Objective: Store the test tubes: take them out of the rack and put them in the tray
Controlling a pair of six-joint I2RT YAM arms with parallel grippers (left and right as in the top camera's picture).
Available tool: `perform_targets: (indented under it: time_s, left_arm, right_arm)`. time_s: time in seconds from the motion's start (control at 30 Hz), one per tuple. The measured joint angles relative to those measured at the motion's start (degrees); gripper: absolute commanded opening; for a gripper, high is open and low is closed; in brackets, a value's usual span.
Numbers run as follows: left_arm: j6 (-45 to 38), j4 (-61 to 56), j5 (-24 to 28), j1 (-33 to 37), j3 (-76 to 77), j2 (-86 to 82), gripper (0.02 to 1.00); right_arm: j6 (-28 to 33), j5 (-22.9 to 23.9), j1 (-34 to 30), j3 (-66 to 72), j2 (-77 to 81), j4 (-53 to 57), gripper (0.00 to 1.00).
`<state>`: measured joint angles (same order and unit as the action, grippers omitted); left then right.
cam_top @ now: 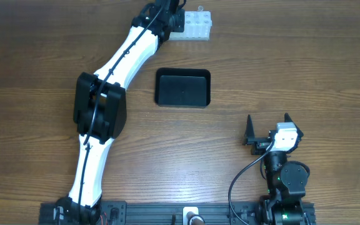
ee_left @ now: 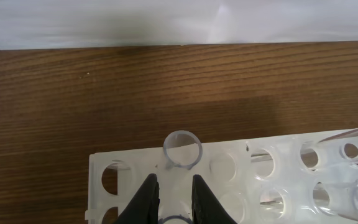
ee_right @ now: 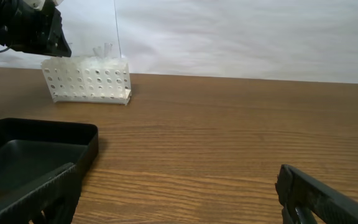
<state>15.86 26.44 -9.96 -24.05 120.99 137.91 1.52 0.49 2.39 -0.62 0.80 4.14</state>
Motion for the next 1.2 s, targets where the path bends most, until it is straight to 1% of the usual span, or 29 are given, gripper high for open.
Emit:
perform_targets:
  time_s: [0.33, 0.7, 0.87, 1.2]
  left_arm:
    - [0.0, 1.3, -1.6, -0.1, 0.2, -0.1, 0.066]
    - [0.0, 2.7, -2.8, -0.1, 0.3, -0.4, 0.075]
    - [0.0, 2.7, -4.0, -0.2, 0.3, -0.5, 0.058]
    - [0.0, 2.7, -4.5, -0.2, 0.3, -2.1, 0.04]
  right_arm:
    - [0.0, 0.0, 0.0, 0.0, 0.0, 0.0, 0.991]
    - [0.0, 0.0, 0.0, 0.0, 0.0, 0.0, 0.991]
    - [0.0, 0.0, 0.0, 0.0, 0.0, 0.0, 0.993]
    - [0.0, 0.0, 0.0, 0.0, 0.0, 0.0, 0.991]
